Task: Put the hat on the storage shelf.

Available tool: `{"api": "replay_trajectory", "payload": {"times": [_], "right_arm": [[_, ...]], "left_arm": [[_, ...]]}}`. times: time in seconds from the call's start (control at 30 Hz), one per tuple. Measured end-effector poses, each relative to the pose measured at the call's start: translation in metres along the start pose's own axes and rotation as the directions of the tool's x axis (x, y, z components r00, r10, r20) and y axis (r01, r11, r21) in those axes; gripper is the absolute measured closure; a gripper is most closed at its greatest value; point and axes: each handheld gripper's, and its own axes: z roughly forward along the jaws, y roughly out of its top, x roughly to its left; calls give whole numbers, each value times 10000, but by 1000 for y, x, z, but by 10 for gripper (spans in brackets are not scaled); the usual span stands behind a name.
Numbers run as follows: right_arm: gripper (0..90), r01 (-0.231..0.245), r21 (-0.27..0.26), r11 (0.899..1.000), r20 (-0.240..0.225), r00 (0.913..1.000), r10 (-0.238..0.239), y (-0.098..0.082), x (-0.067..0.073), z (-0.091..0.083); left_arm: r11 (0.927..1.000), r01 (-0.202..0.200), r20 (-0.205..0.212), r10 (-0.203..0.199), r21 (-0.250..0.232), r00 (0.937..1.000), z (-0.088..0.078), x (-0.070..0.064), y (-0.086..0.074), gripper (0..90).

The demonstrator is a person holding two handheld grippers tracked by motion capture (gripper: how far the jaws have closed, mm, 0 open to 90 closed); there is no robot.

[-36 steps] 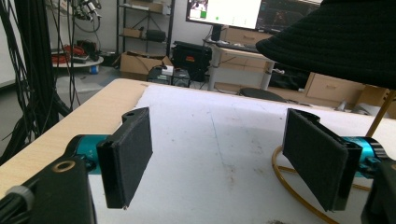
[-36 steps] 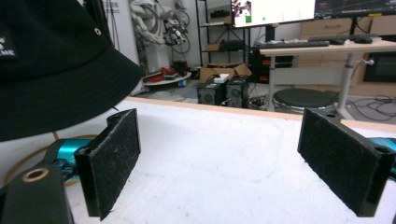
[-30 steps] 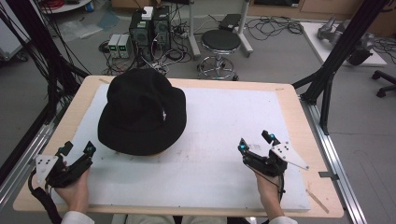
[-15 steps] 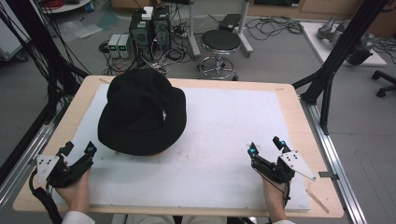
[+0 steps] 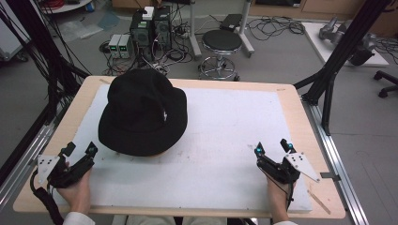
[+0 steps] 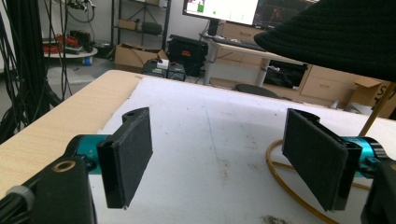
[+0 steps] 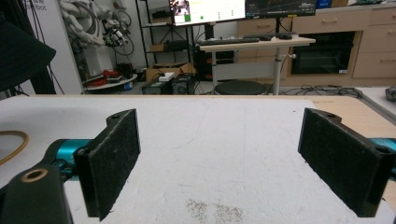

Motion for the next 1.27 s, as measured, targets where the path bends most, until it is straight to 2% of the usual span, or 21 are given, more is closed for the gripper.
{"api": "replay_trajectory", "payload": {"times": [0.27, 0.7, 1.27], "right_arm": [[122, 151, -31, 9999, -89, 9998, -151, -1, 1, 0], [122, 127, 9, 9999, -59, 9999, -127, -2, 0, -1], [121, 121, 163, 9998, -132, 9998, -119, -3, 0, -1]], "left_arm": [[10000, 23, -19, -23, 7, 10000, 0, 0, -1, 247], [9999, 16, 92, -17, 138, 10000, 3, -2, -2, 247], [9995, 214, 226, -219, 228, 9995, 4, 1, -2, 247]]}}
